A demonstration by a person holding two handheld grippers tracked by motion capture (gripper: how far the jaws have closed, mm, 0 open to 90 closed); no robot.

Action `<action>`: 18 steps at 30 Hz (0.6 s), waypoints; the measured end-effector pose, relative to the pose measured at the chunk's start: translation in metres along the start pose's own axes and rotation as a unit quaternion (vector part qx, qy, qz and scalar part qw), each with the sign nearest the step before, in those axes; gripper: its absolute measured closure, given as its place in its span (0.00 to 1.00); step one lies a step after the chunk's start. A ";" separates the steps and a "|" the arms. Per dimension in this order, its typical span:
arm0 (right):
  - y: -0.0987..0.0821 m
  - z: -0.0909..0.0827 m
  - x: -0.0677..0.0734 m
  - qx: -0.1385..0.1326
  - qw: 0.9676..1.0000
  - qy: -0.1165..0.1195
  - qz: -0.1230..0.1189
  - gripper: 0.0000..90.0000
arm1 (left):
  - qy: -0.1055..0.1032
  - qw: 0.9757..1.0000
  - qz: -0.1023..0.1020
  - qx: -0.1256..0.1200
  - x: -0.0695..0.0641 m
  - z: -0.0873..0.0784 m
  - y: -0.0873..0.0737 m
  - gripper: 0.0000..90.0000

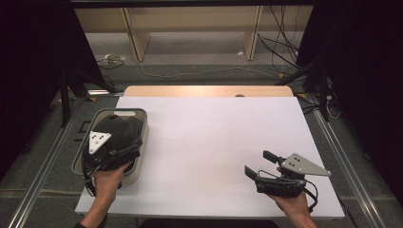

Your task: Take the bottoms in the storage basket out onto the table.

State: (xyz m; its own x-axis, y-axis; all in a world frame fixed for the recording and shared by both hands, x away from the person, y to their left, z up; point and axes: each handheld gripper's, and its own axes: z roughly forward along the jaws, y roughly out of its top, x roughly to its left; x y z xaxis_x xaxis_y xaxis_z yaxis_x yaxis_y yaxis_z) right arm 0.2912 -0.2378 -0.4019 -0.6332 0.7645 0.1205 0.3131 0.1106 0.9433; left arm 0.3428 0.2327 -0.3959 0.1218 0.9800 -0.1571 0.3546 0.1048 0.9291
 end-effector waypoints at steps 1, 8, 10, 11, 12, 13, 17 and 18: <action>0.000 0.000 0.000 -0.002 1.000 0.001 0.003 0.18 | 0.015 1.000 -0.003 0.012 0.005 0.002 0.000 0.05; 0.000 0.001 0.000 0.000 1.000 0.000 0.002 0.19 | 0.048 0.998 0.001 0.039 0.016 0.010 0.005 0.06; -0.001 0.002 -0.001 0.003 1.000 0.000 0.000 0.19 | 0.053 0.998 0.007 0.045 0.017 0.013 0.007 0.06; -0.001 0.002 -0.001 0.005 1.000 -0.001 0.002 0.19 | 0.056 0.997 0.011 0.048 0.018 0.015 0.009 0.06; -0.001 0.002 -0.001 0.005 1.000 0.000 0.005 0.19 | 0.058 0.997 0.015 0.054 0.018 0.017 0.010 0.06; -0.001 0.002 -0.001 0.004 1.000 0.001 0.006 0.19 | 0.059 0.996 0.019 0.064 0.019 0.020 0.011 0.05; -0.003 0.004 -0.002 0.012 1.000 0.000 0.006 0.19 | 0.065 0.993 0.014 0.094 0.027 0.031 0.017 0.03; -0.003 0.004 -0.002 0.011 1.000 0.001 0.007 0.19 | 0.067 0.992 0.014 0.102 0.029 0.034 0.018 0.03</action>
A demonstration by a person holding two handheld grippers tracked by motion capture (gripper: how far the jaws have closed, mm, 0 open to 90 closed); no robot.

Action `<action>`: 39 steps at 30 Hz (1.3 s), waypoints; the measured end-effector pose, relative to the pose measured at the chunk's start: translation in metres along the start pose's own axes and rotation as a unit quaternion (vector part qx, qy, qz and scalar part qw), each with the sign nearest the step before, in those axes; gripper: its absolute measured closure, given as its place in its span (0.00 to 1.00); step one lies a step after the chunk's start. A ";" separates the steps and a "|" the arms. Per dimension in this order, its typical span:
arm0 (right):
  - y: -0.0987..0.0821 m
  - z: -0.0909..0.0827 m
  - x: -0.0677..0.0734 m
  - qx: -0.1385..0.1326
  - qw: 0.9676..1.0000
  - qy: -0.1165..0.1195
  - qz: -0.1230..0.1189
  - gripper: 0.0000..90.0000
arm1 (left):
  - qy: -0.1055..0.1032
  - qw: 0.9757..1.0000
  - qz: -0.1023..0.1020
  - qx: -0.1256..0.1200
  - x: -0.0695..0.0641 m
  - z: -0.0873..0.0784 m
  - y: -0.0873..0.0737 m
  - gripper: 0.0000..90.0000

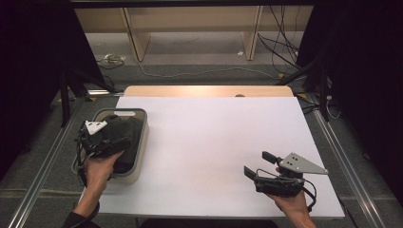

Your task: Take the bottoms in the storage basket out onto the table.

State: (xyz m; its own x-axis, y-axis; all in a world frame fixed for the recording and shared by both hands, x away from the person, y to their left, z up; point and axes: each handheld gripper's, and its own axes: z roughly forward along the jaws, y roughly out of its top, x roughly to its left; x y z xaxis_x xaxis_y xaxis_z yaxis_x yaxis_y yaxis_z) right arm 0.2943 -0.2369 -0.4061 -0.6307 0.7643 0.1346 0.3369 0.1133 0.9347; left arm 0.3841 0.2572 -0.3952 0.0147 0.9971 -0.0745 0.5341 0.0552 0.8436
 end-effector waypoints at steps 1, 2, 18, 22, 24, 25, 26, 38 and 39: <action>0.000 0.000 0.000 0.001 1.000 0.001 0.000 0.19 | 0.003 1.000 0.005 0.005 0.002 0.002 0.001 0.02; 0.000 0.001 0.000 0.002 1.000 0.000 -0.002 0.19 | 0.010 1.000 0.008 0.009 0.003 0.004 0.003 0.02; -0.002 0.006 -0.001 0.015 1.000 0.003 -0.008 0.19 | -0.003 0.988 0.037 0.150 0.020 0.040 0.020 0.00; -0.002 0.006 -0.001 0.020 1.000 0.001 -0.009 0.19 | -0.007 0.981 0.059 0.182 0.019 0.051 0.022 0.00; -0.002 0.006 -0.002 0.018 1.000 0.002 -0.005 0.19 | -0.010 0.977 0.063 0.201 0.021 0.058 0.019 0.00; -0.002 0.006 -0.002 0.019 1.000 0.002 -0.007 0.19 | -0.015 0.975 0.066 0.211 0.022 0.060 0.017 0.00; -0.002 0.006 -0.002 0.020 1.000 0.002 -0.009 0.19 | -0.021 0.973 0.070 0.220 0.023 0.061 0.016 0.00; -0.002 0.006 0.000 0.024 1.000 0.001 -0.011 0.20 | -0.069 0.967 0.068 0.237 0.041 0.059 0.006 0.07; -0.002 0.006 -0.001 0.025 1.000 0.000 -0.013 0.20 | -0.072 0.967 0.071 0.232 0.041 0.058 0.006 0.10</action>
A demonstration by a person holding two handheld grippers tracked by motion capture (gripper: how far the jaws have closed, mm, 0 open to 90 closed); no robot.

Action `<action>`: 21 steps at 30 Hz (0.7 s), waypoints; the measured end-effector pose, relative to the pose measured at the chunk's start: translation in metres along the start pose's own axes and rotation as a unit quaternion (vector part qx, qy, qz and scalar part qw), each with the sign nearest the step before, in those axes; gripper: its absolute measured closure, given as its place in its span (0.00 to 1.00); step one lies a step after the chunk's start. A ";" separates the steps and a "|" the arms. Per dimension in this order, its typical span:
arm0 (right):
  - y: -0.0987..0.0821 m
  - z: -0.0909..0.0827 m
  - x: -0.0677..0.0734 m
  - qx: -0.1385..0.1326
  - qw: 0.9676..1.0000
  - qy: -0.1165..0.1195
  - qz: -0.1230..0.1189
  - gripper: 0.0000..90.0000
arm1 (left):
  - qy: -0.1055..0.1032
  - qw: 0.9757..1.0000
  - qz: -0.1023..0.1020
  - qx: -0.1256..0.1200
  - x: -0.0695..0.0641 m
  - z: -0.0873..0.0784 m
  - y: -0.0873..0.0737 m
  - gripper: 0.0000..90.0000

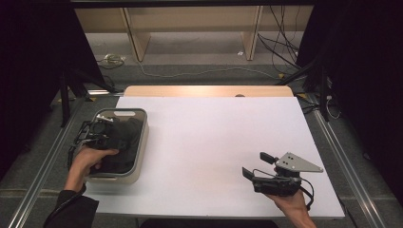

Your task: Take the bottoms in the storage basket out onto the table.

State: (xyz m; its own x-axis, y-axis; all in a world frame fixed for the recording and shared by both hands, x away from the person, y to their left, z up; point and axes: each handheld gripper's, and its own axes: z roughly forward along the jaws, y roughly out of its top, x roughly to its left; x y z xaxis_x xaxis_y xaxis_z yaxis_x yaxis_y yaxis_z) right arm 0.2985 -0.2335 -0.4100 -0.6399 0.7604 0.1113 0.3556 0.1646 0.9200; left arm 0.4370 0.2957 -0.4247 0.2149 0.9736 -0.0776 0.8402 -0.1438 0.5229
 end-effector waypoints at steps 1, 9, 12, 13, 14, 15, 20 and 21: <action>0.000 0.000 0.000 0.001 1.000 0.000 0.001 0.20 | -0.004 1.000 0.001 -0.005 0.001 -0.001 -0.001 0.13; 0.001 0.001 0.001 0.004 1.000 0.000 -0.001 0.21 | -0.023 0.999 -0.013 -0.023 0.007 -0.007 -0.001 0.28; 0.001 0.002 0.001 0.009 1.000 -0.003 -0.002 0.22 | -0.028 0.999 -0.021 -0.039 0.007 -0.012 -0.001 0.37; 0.001 0.001 0.001 0.011 1.000 -0.006 0.001 0.23 | -0.028 0.999 -0.021 -0.042 0.007 -0.012 -0.001 0.39; 0.001 0.001 0.000 0.008 1.000 -0.006 0.001 0.23 | -0.027 0.999 -0.018 -0.043 0.006 -0.012 -0.001 0.41; 0.001 0.001 0.000 0.008 1.000 -0.006 0.001 0.23 | -0.027 0.999 -0.018 -0.043 0.006 -0.012 -0.001 0.43; 0.001 0.001 0.000 0.010 1.000 -0.009 0.005 0.24 | -0.049 0.996 -0.042 -0.064 0.015 -0.018 -0.003 0.50; 0.001 0.001 0.000 0.010 1.000 -0.009 0.005 0.24 | -0.049 0.996 -0.042 -0.064 0.015 -0.018 -0.003 0.51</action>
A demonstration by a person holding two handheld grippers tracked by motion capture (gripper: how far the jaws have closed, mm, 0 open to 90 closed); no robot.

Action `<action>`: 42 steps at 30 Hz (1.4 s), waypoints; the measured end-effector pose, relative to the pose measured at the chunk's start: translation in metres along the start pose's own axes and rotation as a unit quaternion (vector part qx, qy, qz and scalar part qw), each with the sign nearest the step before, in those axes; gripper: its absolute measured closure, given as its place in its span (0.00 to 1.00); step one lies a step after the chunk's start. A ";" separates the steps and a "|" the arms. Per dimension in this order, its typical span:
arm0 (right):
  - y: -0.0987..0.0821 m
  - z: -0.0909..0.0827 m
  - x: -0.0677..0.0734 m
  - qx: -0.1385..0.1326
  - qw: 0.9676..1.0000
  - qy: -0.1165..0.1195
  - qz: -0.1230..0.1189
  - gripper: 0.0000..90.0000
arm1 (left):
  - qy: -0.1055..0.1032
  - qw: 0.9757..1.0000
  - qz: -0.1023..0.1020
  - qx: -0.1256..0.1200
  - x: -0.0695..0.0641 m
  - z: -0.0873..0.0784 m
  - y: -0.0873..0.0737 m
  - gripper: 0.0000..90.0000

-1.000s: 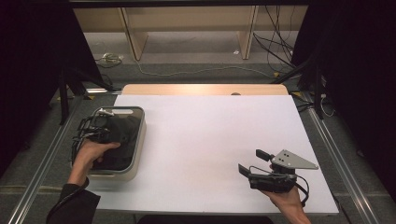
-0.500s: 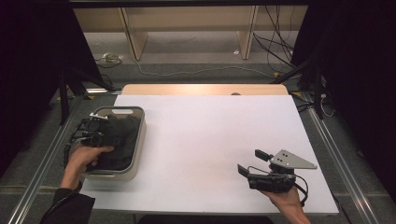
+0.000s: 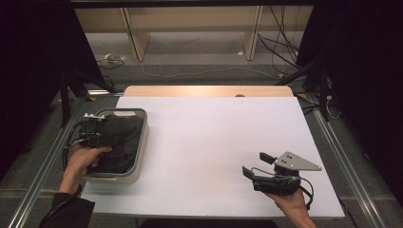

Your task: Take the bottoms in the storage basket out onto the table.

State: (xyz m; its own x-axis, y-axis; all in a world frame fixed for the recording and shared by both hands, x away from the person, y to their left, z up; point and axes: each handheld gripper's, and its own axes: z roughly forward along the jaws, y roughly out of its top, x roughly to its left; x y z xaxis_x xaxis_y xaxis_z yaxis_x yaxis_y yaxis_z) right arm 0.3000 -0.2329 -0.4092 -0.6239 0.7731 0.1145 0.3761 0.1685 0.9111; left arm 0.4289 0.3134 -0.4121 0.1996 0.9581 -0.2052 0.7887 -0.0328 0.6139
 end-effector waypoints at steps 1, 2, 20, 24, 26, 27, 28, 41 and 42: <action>0.000 0.000 0.000 -0.001 1.000 -0.001 -0.002 0.24 | -0.009 1.000 -0.010 -0.008 0.003 -0.002 0.000 0.51; 0.000 0.000 0.000 -0.001 1.000 -0.001 -0.002 0.24 | -0.009 1.000 -0.010 -0.008 0.003 -0.002 0.000 0.52; 0.001 -0.002 -0.002 0.001 1.000 -0.003 0.004 0.25 | -0.110 0.985 -0.090 -0.098 0.023 -0.031 0.004 0.58; 0.001 -0.002 -0.002 -0.002 1.000 -0.002 0.003 0.25 | -0.133 0.978 -0.102 -0.123 0.023 -0.041 0.007 0.58; 0.001 -0.001 -0.003 0.000 1.000 -0.002 0.004 0.25 | -0.139 0.976 -0.105 -0.133 0.022 -0.045 0.008 0.58; 0.001 -0.002 -0.003 0.000 1.000 -0.002 0.007 0.25 | -0.143 0.974 -0.104 -0.140 0.020 -0.049 0.009 0.58; 0.001 -0.002 -0.003 0.000 1.000 -0.002 0.007 0.25 | -0.143 0.974 -0.104 -0.140 0.020 -0.049 0.009 0.58; 0.001 -0.003 -0.004 -0.004 1.000 -0.001 0.007 0.25 | -0.185 0.955 -0.121 -0.199 0.013 -0.074 0.018 0.58; 0.001 -0.003 -0.004 -0.004 1.000 -0.001 0.007 0.25 | -0.192 0.952 -0.123 -0.204 0.012 -0.076 0.019 0.58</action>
State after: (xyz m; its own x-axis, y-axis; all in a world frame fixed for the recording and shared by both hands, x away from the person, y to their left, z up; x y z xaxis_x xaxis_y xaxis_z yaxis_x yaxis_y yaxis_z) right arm 0.3006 -0.2373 -0.4076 -0.6165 0.7771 0.1269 0.3794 0.1520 0.9127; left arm 0.4018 0.3457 -0.3452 0.2969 0.7454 -0.5969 0.5633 0.3681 0.7398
